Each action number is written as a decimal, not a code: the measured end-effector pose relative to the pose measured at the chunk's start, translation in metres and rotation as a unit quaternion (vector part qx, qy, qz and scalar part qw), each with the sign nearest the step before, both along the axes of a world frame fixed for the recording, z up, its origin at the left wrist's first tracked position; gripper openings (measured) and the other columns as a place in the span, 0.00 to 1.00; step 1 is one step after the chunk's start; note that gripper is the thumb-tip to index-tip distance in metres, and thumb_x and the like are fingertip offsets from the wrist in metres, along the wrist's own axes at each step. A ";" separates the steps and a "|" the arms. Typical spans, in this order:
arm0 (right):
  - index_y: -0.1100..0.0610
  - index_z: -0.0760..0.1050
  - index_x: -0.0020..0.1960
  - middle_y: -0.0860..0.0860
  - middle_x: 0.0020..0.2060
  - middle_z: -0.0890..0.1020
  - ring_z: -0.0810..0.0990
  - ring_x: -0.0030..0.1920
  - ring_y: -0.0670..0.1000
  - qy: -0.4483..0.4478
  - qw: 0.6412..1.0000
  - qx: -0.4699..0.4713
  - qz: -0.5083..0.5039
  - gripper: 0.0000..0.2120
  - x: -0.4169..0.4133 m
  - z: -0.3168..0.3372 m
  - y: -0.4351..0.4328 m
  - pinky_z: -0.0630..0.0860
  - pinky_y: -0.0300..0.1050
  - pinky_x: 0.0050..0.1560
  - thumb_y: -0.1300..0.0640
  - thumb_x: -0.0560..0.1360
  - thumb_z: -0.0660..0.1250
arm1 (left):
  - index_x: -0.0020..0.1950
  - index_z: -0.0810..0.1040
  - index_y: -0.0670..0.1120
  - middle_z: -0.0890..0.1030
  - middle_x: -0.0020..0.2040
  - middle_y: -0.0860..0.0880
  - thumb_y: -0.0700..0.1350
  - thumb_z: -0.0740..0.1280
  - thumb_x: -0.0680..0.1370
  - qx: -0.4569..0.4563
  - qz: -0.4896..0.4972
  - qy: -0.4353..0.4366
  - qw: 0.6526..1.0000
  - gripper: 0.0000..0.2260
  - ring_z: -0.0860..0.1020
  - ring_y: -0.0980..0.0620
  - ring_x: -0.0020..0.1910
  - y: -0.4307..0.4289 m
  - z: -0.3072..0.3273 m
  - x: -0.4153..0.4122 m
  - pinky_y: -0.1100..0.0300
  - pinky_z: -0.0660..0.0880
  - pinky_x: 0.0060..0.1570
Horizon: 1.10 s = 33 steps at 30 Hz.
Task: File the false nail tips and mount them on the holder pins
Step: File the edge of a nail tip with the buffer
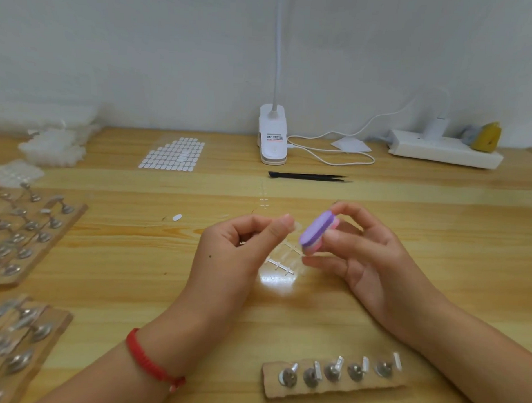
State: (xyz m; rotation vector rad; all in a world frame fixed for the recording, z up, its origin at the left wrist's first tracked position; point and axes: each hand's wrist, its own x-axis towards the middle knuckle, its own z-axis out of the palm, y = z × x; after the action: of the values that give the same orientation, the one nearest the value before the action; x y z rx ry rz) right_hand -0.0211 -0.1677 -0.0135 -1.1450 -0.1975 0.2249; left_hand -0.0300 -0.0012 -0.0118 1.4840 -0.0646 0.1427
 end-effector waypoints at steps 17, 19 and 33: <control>0.58 0.80 0.44 0.56 0.38 0.82 0.83 0.37 0.53 -0.009 0.999 -0.048 0.017 0.08 -0.001 -0.003 0.000 0.81 0.44 0.38 0.66 0.66 0.69 | 0.38 0.81 0.46 0.70 0.20 0.62 0.44 0.66 0.76 0.066 -0.054 -0.035 0.996 0.08 0.69 0.66 0.21 -0.002 0.001 -0.003 0.77 0.62 0.25; 0.58 0.80 0.44 0.55 0.37 0.82 0.83 0.37 0.52 -0.013 0.999 -0.040 0.003 0.08 -0.001 -0.004 0.001 0.81 0.43 0.38 0.65 0.66 0.69 | 0.37 0.80 0.47 0.71 0.20 0.61 0.43 0.66 0.76 0.080 -0.070 -0.038 0.994 0.09 0.69 0.65 0.21 -0.003 0.002 -0.005 0.76 0.62 0.24; 0.53 0.82 0.42 0.54 0.39 0.83 0.83 0.37 0.52 -0.041 0.996 -0.073 0.021 0.09 -0.001 -0.005 0.001 0.80 0.42 0.39 0.65 0.66 0.71 | 0.36 0.80 0.46 0.66 0.20 0.57 0.47 0.67 0.74 0.065 -0.059 -0.031 0.996 0.08 0.63 0.62 0.20 -0.002 0.001 -0.003 0.74 0.59 0.23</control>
State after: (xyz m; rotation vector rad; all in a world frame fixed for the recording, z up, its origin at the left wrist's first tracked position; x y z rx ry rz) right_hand -0.0226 -0.1665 -0.0181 -1.2975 -0.2817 0.2317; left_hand -0.0329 -0.0029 -0.0113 1.6015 -0.2143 0.0894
